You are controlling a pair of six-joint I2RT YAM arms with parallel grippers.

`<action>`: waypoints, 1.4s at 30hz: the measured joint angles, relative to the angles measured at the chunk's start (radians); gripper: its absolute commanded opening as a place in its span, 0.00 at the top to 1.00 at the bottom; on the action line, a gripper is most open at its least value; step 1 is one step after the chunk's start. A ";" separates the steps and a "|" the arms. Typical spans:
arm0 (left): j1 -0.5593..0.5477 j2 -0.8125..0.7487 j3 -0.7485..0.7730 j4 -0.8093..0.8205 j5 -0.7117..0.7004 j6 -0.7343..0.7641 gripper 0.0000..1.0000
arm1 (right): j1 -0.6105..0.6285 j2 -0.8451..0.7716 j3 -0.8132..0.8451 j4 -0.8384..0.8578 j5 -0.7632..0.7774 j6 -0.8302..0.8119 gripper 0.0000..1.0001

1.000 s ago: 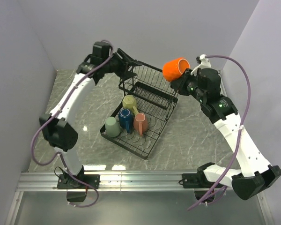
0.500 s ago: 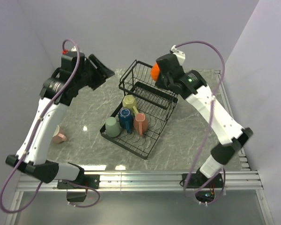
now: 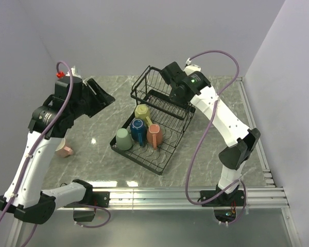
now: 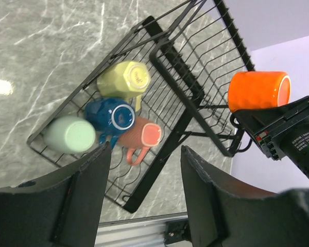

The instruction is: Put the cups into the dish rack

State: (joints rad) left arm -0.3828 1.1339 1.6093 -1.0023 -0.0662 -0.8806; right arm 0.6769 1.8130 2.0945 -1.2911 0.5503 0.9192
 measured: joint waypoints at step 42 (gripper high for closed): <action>0.006 -0.110 -0.170 -0.068 -0.050 0.033 0.38 | 0.117 -0.161 -0.220 0.077 -0.088 0.142 0.34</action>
State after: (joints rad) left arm -0.3763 1.0241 1.4395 -1.0702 -0.1165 -0.8474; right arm 0.7940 1.6520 1.8744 -1.2137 0.4622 1.0611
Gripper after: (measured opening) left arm 0.609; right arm 0.662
